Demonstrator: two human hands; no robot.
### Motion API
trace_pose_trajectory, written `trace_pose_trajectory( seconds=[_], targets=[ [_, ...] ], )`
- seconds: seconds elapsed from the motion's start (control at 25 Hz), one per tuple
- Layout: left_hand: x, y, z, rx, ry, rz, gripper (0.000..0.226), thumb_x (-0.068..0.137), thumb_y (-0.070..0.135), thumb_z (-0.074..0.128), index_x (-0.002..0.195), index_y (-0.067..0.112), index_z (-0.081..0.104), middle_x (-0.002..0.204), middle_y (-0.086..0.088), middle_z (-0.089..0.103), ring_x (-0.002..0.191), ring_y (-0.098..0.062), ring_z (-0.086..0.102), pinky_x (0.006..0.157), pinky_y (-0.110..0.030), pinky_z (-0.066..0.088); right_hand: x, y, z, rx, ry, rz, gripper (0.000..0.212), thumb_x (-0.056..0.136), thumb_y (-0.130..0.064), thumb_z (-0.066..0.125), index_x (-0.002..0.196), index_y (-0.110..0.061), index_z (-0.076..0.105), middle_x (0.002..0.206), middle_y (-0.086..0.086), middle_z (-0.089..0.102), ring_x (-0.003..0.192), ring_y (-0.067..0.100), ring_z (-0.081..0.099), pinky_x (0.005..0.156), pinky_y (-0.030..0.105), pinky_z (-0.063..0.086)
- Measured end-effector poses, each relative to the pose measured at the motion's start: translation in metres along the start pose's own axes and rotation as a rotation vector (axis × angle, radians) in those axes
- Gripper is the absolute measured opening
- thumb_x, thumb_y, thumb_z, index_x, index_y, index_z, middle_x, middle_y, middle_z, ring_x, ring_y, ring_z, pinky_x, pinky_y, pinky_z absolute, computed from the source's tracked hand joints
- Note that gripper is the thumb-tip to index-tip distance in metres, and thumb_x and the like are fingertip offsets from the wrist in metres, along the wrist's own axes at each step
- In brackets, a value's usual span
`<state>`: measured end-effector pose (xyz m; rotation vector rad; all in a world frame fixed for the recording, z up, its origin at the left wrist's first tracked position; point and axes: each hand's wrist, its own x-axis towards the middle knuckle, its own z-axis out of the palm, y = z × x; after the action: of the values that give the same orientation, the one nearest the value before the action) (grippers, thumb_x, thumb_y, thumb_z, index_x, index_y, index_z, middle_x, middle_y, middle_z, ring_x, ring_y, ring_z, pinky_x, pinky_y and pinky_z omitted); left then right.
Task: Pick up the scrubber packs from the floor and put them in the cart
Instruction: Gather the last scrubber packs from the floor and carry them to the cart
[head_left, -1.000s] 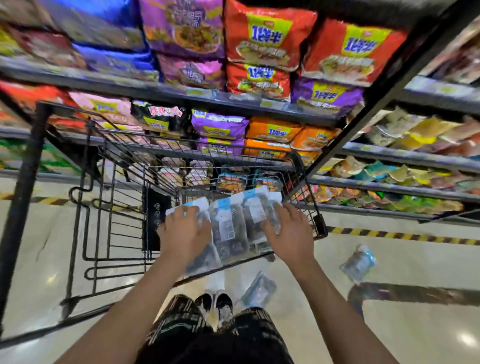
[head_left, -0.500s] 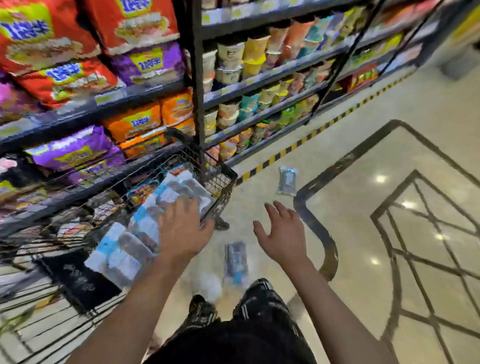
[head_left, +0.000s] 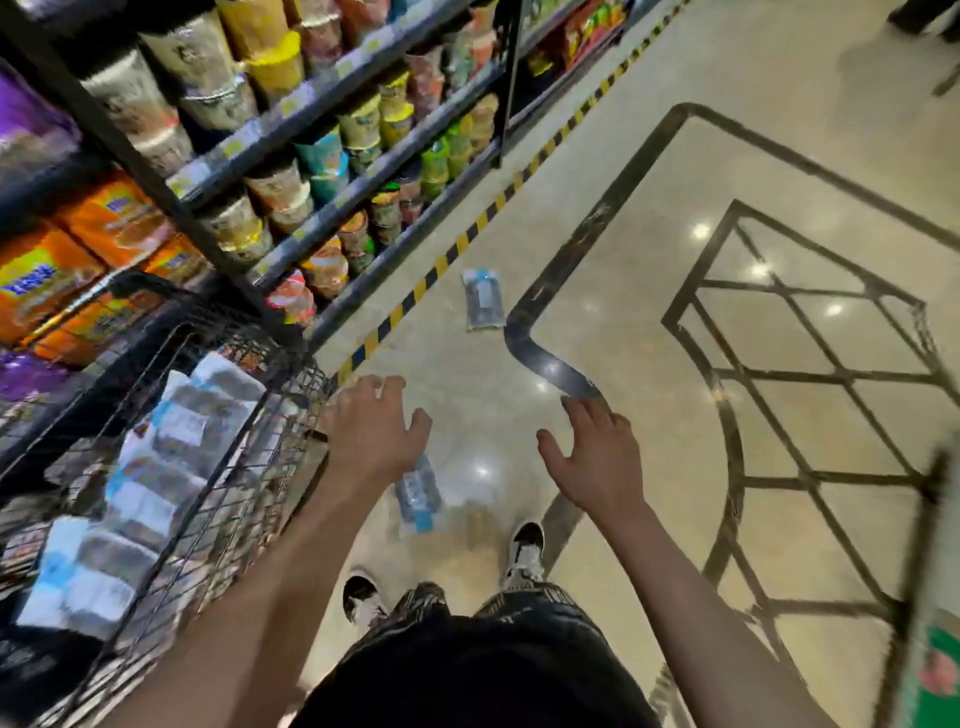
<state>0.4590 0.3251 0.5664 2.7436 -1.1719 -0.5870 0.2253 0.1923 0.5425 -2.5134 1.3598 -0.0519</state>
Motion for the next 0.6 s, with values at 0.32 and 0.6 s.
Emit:
trace_pose_trajectory(
  seconds=[0.32,0.6],
  targets=[
    [0.034,0.088,0.028,0.028,-0.027,-0.14,0.051,0.097,0.041,0.05,0.144,0.02,0.05,0.148,-0.013,0.047,0.131,-0.038,0.044,0.105,-0.05,0.035,0.074,0.097,-0.045,-0.07,-0.071,-0.06,0.061,0.091,-0.052,0.059,0.142,-0.02,0.055,0.148,0.01,0.056,0.121,0.043,0.056,0.099,0.046,0.048],
    [0.066,0.083,0.023,0.062,0.018,-0.223,0.051,0.094,0.035,0.055,0.141,0.016,0.055,0.148,-0.016,0.047,0.131,-0.04,0.045,0.105,-0.051,0.034,0.166,0.086,-0.037,-0.138,-0.14,-0.249,0.064,0.086,-0.054,0.054,0.135,-0.014,0.062,0.137,0.014,0.064,0.106,0.049,0.063,0.088,0.047,0.054]
  ],
)
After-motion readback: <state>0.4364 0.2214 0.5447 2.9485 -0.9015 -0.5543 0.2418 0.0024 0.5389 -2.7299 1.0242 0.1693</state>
